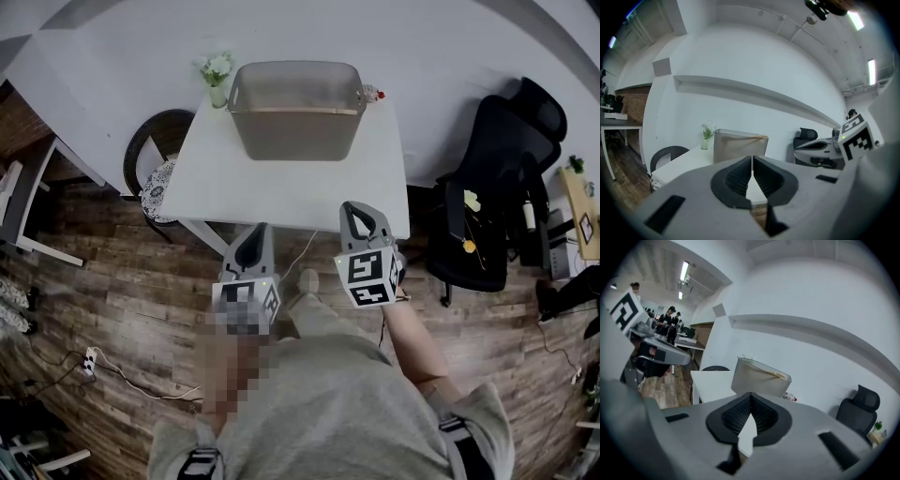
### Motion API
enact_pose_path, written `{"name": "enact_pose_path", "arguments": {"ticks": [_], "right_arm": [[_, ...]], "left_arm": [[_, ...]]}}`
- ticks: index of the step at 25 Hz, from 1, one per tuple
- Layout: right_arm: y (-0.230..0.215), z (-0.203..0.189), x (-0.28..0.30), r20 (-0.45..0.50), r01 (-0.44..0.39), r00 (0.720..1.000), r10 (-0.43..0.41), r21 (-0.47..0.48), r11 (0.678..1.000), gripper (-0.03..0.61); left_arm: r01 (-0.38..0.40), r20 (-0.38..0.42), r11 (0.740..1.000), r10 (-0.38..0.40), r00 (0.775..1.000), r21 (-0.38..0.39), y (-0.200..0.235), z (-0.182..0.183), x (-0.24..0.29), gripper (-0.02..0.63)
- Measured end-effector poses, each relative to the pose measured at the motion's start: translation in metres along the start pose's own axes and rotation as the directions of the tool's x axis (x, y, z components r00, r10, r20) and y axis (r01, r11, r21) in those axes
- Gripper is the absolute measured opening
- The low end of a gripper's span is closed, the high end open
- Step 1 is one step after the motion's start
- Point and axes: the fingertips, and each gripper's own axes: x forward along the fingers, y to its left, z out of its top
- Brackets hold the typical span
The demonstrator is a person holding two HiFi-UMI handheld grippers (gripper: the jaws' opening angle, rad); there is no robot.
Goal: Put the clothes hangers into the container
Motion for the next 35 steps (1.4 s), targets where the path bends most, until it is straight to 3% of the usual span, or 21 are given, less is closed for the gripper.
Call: {"name": "enact_pose_path", "arguments": {"ticks": [5,10,22,35], "right_arm": [[0.013,-0.012,-0.026,0.061,-0.033,0.998,0.024,0.150,0.988,0.002],[0.024,-0.022,-0.047,0.090,-0.052,0.995,0.033,0.217,0.975,0.003],[0.041,-0.023,-0.070,0.132,-0.120,0.987,0.089,0.254,0.960,0.000],[0.045,-0.016,-0.078,0.161,-0.121,0.984,0.082,0.250,0.961,0.000]], "left_arm": [[0.002,-0.007,1.000,-0.002,1.000,0.001,-0.012,-0.010,-0.018,0.015],[0.003,-0.002,1.000,-0.003,1.000,-0.002,-0.022,-0.017,-0.036,0.015],[-0.013,0.001,1.000,0.013,1.000,-0.025,-0.025,-0.024,-0.059,0.015],[-0.005,0.005,1.000,0.005,1.000,-0.028,-0.026,-0.021,-0.063,0.015]]}}
